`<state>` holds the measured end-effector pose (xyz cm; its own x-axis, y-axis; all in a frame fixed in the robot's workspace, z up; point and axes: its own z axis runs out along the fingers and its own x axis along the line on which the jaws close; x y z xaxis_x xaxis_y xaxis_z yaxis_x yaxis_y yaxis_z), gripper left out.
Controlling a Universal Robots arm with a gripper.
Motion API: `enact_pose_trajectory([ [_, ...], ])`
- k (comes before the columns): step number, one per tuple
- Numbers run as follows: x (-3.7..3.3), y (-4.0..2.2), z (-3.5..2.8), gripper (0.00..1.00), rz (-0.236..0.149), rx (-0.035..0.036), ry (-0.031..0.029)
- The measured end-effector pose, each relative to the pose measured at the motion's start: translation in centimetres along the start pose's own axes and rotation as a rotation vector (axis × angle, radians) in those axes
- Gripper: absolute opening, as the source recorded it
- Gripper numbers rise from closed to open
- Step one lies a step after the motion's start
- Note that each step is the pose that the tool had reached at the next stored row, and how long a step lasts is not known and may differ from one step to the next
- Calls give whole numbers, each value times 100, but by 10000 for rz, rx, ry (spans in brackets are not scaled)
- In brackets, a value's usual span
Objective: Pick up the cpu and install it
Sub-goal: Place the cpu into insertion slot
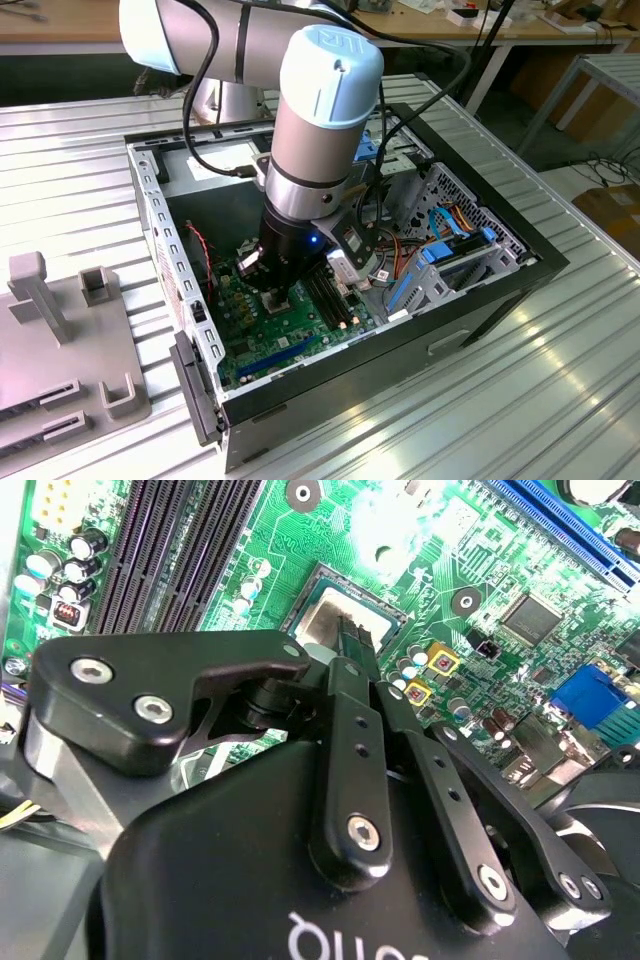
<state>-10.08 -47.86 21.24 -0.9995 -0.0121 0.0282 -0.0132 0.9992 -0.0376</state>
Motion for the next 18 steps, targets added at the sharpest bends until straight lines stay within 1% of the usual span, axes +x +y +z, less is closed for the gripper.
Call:
enact_pose_trajectory([
  [3,-57,0,5,11,-19,-2,-3],
  [5,-79,-1,6,11,-144,3,-6],
  [7,-81,0,6,11,-678,15,-29],
  [8,-81,0,-10,11,-734,17,-38],
  [9,-79,-3,-57,11,-737,18,-43],
  [12,-77,-4,-127,11,-737,18,-47],
  [15,-74,-5,-215,11,-737,25,-49],
  [18,-71,3,-319,11,-736,53,-53],
])
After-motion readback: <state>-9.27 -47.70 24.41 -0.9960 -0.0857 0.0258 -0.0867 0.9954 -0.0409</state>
